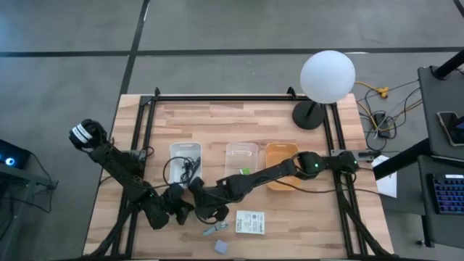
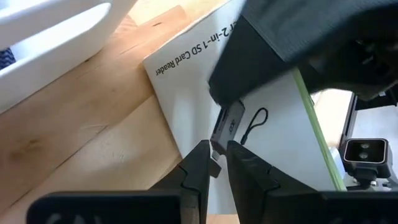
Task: Pick and place items into bin
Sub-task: Put the left card reader box into the yellow bin
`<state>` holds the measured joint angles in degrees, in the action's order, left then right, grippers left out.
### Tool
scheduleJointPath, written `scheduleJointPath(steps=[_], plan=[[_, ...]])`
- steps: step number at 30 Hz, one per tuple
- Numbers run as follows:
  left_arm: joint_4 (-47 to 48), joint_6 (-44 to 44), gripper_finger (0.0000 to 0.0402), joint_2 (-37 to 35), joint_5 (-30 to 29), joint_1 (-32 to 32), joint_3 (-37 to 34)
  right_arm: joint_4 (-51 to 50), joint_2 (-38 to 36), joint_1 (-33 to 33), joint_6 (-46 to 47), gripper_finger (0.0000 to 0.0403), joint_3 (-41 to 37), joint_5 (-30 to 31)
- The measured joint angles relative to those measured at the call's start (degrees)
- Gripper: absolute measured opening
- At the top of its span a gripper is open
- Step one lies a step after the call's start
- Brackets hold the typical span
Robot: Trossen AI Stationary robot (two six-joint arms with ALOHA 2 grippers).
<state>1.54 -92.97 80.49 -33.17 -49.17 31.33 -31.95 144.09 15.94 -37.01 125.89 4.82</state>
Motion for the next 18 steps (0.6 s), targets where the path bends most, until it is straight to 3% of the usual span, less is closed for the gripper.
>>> scheduleJointPath(steps=[5,12,15,18], plan=[[0.08,0.4,0.0039,0.0,0.02,-0.06,0.0,-5.98,-0.13,-0.11,2.52,0.0151,0.0,6.38],[0.58,0.44,0.0039,-0.09,0.17,-0.06,-0.07,-11.53,-1.34,0.8,8.92,0.0038,0.09,7.65],[0.45,0.5,0.0039,-0.09,1.56,-0.48,-0.09,-15.43,-2.96,1.89,17.03,0.0026,1.07,7.18],[0.46,0.46,0.0039,-0.33,1.81,-1.13,-0.09,-23.16,-5.75,2.49,35.22,0.0029,3.78,5.04]])
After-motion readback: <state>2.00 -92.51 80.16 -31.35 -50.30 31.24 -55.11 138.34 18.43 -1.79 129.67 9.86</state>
